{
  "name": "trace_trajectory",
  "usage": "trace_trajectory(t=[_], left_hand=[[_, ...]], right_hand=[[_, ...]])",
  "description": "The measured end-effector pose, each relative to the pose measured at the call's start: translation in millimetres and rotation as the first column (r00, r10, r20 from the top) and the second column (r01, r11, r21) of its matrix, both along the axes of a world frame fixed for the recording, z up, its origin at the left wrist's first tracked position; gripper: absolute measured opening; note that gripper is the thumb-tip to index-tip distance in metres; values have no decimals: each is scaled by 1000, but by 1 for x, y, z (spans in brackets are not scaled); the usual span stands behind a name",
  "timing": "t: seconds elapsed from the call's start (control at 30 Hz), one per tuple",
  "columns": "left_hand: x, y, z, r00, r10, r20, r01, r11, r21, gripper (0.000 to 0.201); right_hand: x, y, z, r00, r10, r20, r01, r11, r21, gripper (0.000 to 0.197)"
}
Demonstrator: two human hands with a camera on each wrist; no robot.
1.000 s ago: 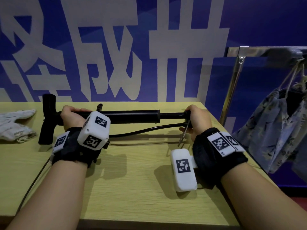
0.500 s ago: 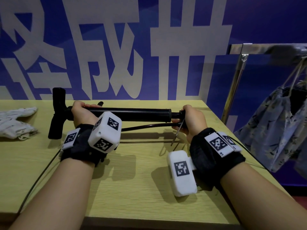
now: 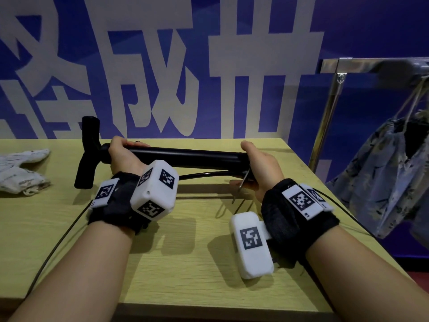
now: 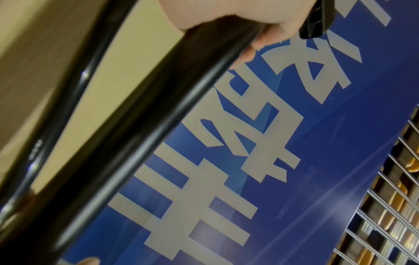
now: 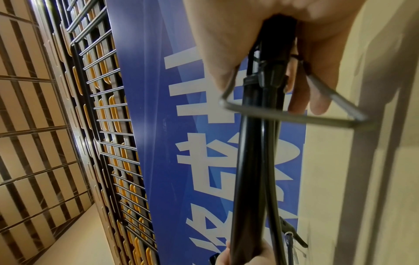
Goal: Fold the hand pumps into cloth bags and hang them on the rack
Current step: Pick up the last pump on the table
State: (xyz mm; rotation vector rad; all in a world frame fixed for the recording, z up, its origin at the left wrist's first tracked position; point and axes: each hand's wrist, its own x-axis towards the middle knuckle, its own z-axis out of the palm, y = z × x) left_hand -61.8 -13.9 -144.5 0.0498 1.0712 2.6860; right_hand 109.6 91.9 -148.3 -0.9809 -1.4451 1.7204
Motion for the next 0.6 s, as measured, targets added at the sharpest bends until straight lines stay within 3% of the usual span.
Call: trace_trajectory(t=[0.1,0.2,0.3,0.43,0.53,0.6], left_hand=[[-6,2,1,995,-96,6,96,994,46,27],[-13,4,6,968,-251,16,249,965,87,19],[-10,6,10,948,-319,21,319,940,-123,8],[-6,11,3,988,-151,-21,130,910,-393,45],[-17,8,-5,999,36,25,-17,844,-535,45],[-24,5,-8,998,1,69,36,844,-535,37]], right_hand=[[3,4,0,998,45,-50,-47,998,-37,33],[7,8,3,993,-23,-114,17,999,-50,23],[11,15,7,981,-109,-162,98,992,-76,13],[15,19,7,963,-166,-212,147,984,-103,12],[16,21,8,945,-194,-264,169,979,-115,11],[17,23,7,936,-213,-282,187,975,-115,17]])
